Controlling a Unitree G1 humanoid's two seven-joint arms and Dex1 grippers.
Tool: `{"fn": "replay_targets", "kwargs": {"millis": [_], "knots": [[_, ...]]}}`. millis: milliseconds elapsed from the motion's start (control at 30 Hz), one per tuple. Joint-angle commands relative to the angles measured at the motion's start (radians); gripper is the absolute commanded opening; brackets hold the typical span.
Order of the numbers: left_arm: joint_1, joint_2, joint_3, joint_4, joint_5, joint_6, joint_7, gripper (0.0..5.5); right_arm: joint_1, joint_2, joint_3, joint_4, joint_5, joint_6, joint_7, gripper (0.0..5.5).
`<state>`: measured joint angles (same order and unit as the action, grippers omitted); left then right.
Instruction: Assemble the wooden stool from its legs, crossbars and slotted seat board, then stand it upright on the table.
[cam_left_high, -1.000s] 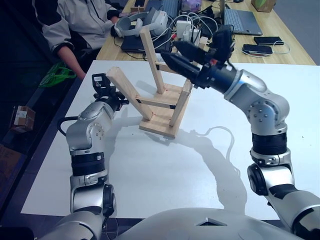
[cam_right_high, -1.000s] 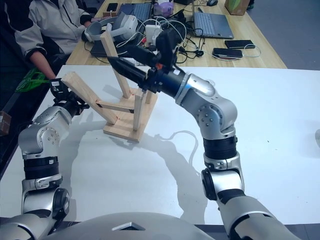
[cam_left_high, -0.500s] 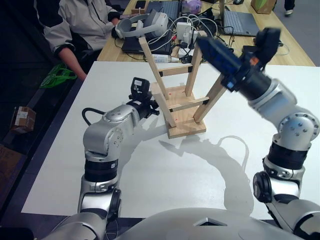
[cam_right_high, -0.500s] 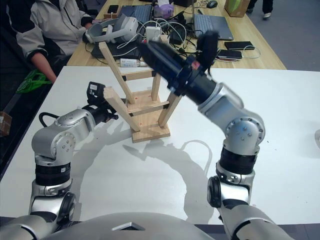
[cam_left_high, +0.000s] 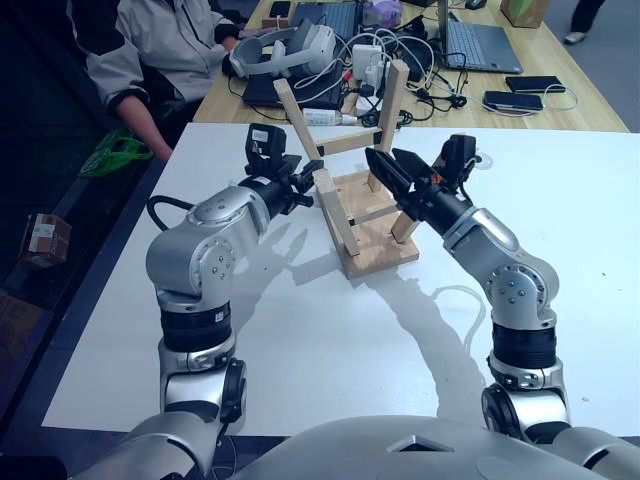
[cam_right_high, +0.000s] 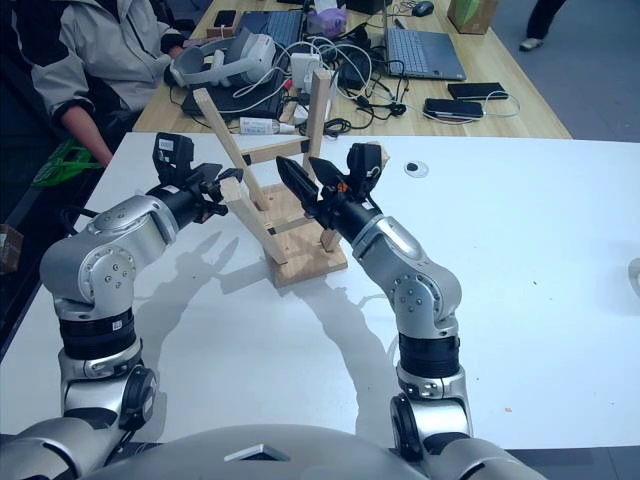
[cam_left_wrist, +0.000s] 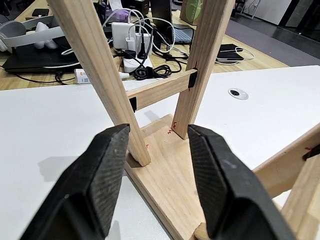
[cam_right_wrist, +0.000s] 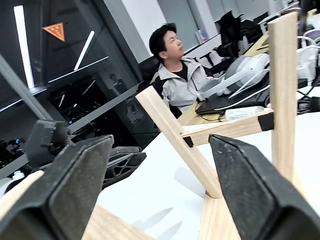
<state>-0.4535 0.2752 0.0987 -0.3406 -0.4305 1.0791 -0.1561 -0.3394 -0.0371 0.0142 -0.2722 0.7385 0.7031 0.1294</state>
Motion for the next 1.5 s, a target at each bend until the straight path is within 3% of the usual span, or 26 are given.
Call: {"fn": "replay_targets", "kwargs": {"millis": [33, 233, 433, 567, 700, 900, 1033, 1133, 1300, 1400, 1500], "knots": [[-0.017, 0.012, 0.002, 0.015, 0.016, -0.004, -0.003, 2.11, 0.044, -0.005, -0.004, 0.098, -0.064, 0.119, -0.109, 3.57], [-0.023, 0.012, 0.003, 0.024, 0.023, -0.006, -0.005, 2.11, 0.037, -0.015, 0.014, 0.129, -0.074, 0.170, -0.081, 3.57], [-0.030, 0.028, 0.019, 0.035, 0.032, -0.018, -0.004, 2.11, -0.110, -0.008, 0.055, -0.029, -0.180, -0.123, 0.042, 3.57], [-0.046, 0.037, 0.030, 0.047, 0.040, -0.022, -0.010, 2.11, -0.154, 0.016, 0.041, -0.036, -0.209, -0.183, 0.032, 3.57], [-0.050, 0.039, 0.029, 0.052, 0.042, -0.026, -0.008, 2.11, -0.062, 0.033, 0.029, 0.037, -0.216, -0.136, -0.008, 3.57], [-0.042, 0.034, 0.026, 0.041, 0.038, -0.018, -0.005, 2.11, 0.078, -0.020, 0.079, 0.090, -0.171, 0.187, -0.013, 3.57], [-0.025, 0.024, 0.020, 0.045, 0.045, -0.032, 0.001, 2.11, 0.044, 0.004, 0.053, 0.070, -0.153, 0.172, 0.002, 3.57], [0.011, 0.025, -0.010, 0.046, 0.090, -0.082, 0.023, 2.11, -0.053, 0.051, -0.016, 0.007, -0.071, 0.098, 0.042, 3.57], [0.035, -0.002, -0.018, 0.042, 0.135, -0.153, 0.053, 2.11, -0.350, 0.047, -0.252, -0.037, 0.225, 0.049, 0.042, 3.57], [0.048, -0.020, -0.001, 0.034, 0.148, -0.169, 0.078, 2.11, -0.533, -0.058, -0.449, 0.077, 0.365, -0.036, -0.002, 3.57], [0.070, -0.053, 0.025, 0.002, 0.156, -0.134, 0.130, 2.11, -0.567, -0.195, -0.552, 0.254, 0.319, -0.118, 0.007, 3.57]]}}
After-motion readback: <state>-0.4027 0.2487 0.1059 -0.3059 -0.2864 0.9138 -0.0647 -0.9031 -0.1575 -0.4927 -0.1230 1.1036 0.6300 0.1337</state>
